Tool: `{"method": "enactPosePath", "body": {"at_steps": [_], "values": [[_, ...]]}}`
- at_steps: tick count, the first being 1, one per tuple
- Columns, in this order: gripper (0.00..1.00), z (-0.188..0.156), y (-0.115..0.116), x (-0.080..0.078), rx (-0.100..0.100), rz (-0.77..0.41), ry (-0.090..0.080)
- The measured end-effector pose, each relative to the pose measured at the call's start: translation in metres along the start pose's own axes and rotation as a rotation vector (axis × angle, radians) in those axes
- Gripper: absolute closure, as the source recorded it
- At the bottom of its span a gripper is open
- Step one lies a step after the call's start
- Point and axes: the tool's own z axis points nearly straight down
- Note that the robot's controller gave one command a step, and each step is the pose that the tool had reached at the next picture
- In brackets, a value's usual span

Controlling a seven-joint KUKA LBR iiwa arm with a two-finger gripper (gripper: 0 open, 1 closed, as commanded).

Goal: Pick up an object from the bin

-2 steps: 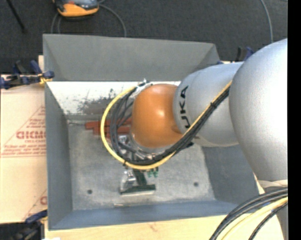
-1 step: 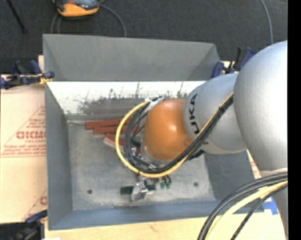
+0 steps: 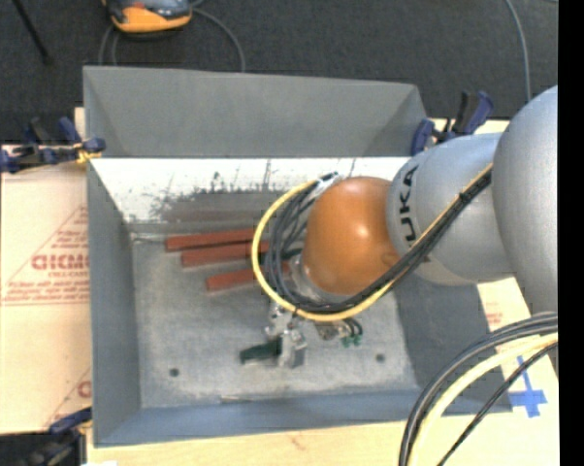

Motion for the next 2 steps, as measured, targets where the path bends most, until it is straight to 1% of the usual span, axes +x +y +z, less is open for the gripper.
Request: {"method": "enactPosePath", "body": {"at_steps": [1,2], "values": [[1.00,0.000,0.000,0.000,0.000,0.002,0.000],[1.00,-0.157,-0.036,0.010,0.003,0.022,-0.008]]}}
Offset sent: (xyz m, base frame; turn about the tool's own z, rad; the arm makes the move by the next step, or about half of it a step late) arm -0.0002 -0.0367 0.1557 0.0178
